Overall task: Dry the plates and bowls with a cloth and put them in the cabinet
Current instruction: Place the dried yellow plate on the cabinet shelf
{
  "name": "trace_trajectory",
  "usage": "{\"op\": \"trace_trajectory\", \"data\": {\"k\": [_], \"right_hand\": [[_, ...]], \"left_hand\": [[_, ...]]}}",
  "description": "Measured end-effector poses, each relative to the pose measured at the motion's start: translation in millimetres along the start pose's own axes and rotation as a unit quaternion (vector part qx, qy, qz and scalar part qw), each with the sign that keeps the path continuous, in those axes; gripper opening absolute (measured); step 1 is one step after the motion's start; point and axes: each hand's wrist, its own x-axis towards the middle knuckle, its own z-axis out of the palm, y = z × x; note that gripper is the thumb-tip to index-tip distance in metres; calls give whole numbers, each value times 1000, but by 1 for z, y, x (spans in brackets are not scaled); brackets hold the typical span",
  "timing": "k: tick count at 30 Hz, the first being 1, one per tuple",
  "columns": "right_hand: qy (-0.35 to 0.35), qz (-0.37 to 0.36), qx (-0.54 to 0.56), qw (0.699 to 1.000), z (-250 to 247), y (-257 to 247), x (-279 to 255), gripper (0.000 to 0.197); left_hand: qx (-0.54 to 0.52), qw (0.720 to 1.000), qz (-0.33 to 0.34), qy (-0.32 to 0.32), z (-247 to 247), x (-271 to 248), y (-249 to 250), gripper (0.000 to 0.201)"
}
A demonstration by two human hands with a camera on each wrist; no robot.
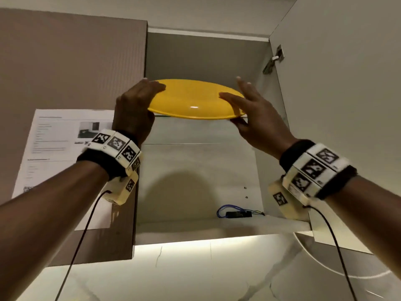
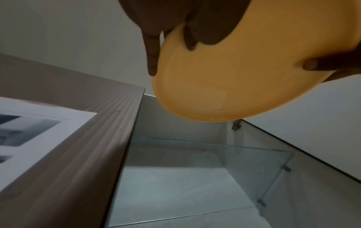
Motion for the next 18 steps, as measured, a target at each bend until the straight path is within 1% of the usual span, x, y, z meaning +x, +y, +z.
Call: {"op": "trace_trajectory", "data": {"k": [1, 2, 4, 6, 7, 10, 12, 15, 16, 18], "right_hand": [[24, -22, -16, 999, 3, 4, 8, 50], [39, -36, -33, 998, 5, 6, 16, 48], [52, -42, -83, 994, 7, 10, 30, 45], [36, -42, -127, 990, 14, 18, 42, 43], [26, -40, -131, 990, 17, 23, 47, 41], [8, -17, -95, 995, 27, 37, 64, 29], [2, 4, -86, 996, 34, 44, 75, 24], [-16, 27, -87, 996, 46, 53, 85, 26], [-23, 38, -82, 996, 50, 56, 87, 27], [-37, 62, -71, 995, 56, 62, 92, 29]], "left_hand": [[-10, 1000, -12, -12, 3, 5, 0, 57], [-10, 999, -32, -30, 6, 10, 1, 59], [21, 994, -81, -73, 11, 17, 2, 59], [54, 988, -106, -97, 17, 22, 0, 49], [60, 986, -110, -106, 20, 24, -1, 44], [78, 980, -126, -132, 29, 28, -5, 27], [96, 974, -139, -150, 37, 29, -10, 21], [103, 969, -156, -162, 46, 33, -14, 20], [102, 969, -155, -165, 48, 35, -15, 22], [91, 972, -144, -163, 49, 39, -16, 34]]}}
